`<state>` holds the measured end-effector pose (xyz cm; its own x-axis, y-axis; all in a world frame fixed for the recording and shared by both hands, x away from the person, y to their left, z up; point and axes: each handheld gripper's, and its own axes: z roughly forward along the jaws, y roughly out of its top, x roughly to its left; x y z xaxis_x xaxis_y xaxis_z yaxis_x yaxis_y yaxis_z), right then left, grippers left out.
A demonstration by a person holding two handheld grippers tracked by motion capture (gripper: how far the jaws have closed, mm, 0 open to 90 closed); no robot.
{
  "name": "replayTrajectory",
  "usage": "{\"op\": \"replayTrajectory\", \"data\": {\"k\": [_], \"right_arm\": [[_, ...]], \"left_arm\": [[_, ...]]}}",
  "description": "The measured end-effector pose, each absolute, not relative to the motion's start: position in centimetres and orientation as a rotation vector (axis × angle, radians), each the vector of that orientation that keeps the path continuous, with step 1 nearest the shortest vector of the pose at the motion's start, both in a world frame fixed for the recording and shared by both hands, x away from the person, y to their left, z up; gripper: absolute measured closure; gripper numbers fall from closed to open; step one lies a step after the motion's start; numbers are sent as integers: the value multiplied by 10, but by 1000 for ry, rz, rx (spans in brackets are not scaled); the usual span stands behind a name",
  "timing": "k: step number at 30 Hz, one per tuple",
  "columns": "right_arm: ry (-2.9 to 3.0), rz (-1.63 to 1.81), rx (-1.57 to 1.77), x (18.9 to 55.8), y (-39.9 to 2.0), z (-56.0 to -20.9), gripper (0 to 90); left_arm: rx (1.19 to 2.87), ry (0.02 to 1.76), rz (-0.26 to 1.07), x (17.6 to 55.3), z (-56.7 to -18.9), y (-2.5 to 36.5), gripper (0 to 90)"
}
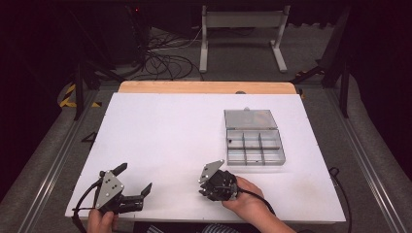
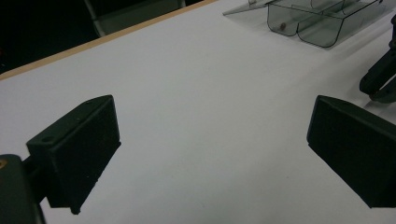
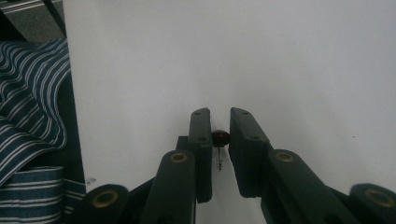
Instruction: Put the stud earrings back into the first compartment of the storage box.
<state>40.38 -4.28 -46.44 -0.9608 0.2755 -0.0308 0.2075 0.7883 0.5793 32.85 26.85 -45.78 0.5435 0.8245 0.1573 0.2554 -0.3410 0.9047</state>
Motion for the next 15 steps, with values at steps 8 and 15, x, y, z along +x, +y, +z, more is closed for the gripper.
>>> {"op": "replayTrajectory", "data": {"k": [8,15], "right_arm": [[2815,970,413,408,-55,-439,795],[2772,1008,447,413,-64,-421,795]], "left_arm": [[1870,883,783,329,-458,268,30],[1872,882,775,329,-458,268,30]]}}
